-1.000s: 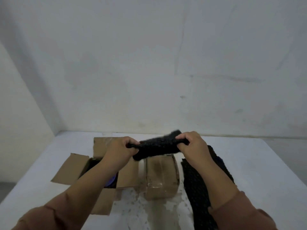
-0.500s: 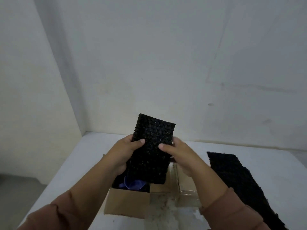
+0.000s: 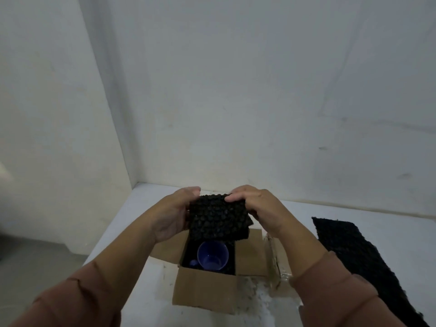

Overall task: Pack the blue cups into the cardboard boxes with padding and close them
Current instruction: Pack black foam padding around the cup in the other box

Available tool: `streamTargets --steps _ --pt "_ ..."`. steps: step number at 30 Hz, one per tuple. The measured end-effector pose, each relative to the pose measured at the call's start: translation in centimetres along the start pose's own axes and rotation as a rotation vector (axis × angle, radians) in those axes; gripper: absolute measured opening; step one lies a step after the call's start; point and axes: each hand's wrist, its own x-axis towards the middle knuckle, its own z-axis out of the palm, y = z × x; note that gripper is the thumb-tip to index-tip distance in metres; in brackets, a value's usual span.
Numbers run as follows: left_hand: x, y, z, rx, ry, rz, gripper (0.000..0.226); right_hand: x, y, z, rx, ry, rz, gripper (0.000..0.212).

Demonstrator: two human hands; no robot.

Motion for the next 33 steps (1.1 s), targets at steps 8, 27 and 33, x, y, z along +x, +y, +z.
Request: streamTargets --steps 8,27,33 --pt "0.9 0.2 0.5 -0.035 0.134 0.098 0.031 1.4 1.5 0.2 0.093 -0.019 0.141 0.039" --pt "0.0 -2.2 -0.1 0.693 0.098 0.014 0.027 1.4 2.9 0.7 -0.259 -0.076 0.237 0.050" --pt "1.0 -4.6 0.2 1.165 0.463 0.142 0.029 2.5 3.3 1.9 -0.572 -0.181 0.208 0.020"
